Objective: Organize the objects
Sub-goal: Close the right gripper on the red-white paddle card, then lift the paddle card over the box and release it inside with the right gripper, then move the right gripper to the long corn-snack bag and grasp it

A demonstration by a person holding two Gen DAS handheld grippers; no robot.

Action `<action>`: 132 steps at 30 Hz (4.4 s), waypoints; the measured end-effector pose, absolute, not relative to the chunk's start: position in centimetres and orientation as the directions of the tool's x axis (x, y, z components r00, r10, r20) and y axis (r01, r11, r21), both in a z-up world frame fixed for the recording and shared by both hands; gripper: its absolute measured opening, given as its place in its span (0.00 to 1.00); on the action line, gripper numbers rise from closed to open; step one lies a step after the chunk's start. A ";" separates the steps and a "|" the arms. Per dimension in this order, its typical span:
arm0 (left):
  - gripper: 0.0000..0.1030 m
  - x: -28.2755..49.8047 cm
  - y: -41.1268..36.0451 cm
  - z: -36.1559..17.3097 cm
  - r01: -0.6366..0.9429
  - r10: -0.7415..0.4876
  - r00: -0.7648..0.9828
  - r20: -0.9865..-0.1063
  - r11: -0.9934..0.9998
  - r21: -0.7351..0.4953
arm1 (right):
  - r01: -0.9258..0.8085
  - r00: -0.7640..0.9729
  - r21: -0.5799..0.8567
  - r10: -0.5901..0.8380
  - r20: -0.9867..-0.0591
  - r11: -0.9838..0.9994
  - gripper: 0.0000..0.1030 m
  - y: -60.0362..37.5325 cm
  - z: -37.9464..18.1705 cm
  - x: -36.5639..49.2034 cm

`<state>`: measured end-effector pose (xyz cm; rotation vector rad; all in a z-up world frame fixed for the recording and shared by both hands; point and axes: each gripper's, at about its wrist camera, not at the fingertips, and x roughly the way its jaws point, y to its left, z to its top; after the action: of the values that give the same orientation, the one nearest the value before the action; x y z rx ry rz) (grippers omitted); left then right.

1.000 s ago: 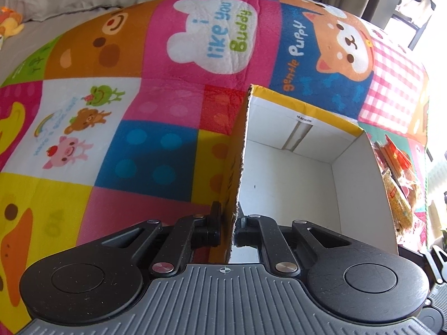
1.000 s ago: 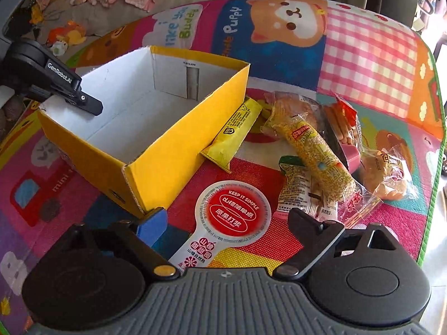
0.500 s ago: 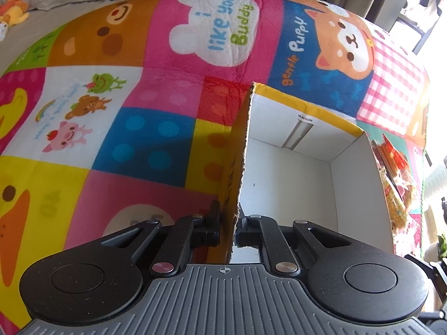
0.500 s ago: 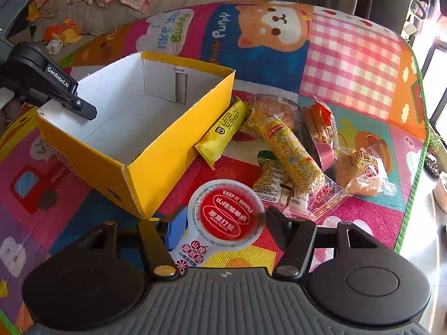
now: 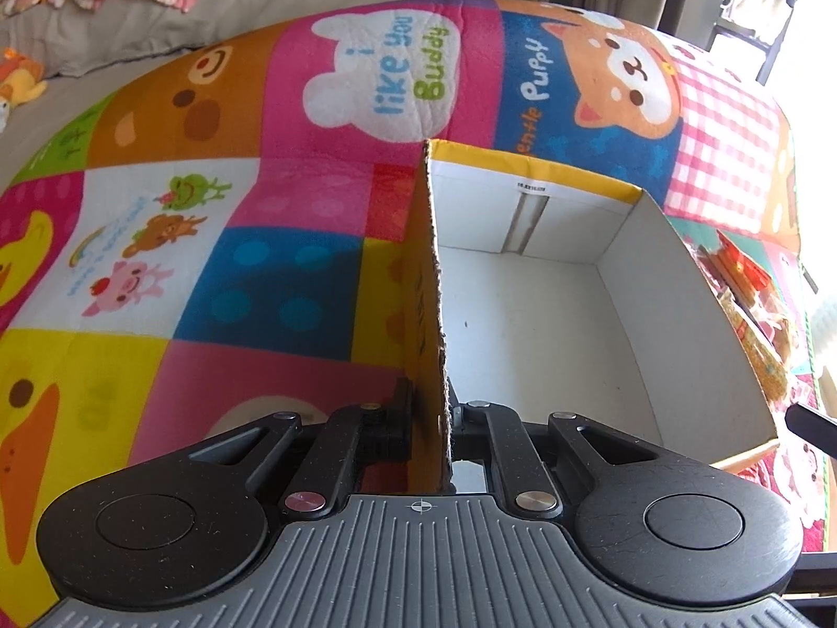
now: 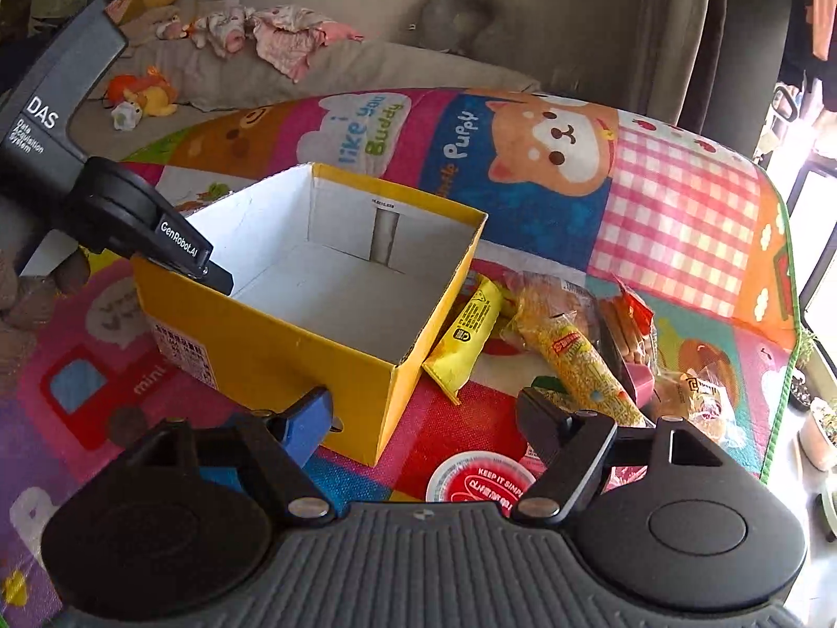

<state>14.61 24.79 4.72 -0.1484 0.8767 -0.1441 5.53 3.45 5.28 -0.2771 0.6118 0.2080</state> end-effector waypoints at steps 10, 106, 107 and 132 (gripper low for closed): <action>0.10 15.0 24.8 4.7 0.029 -0.189 0.636 -0.748 0.975 -0.221 | -0.282 0.759 -0.144 0.129 -0.638 0.949 0.77 0.1 5.4 4.4; 0.12 14.1 25.1 4.0 -0.068 -0.187 0.625 -0.758 0.954 -0.291 | -0.116 0.770 0.036 0.112 -0.629 0.993 0.36 -4.1 3.4 -2.7; 0.12 14.1 25.1 4.1 -0.074 -0.185 0.618 -0.764 0.954 -0.291 | -0.123 0.775 0.028 0.114 -0.622 0.992 0.36 -3.9 3.5 -2.8; 0.15 11.8 25.7 3.9 -0.136 -0.199 0.626 -0.754 0.924 -0.357 | -0.022 0.681 0.081 0.074 -0.728 0.996 0.56 -3.8 3.4 3.2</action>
<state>11.79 25.73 3.93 -0.4042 0.9009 -0.0371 3.16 -3.77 3.44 0.0674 0.8198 0.0542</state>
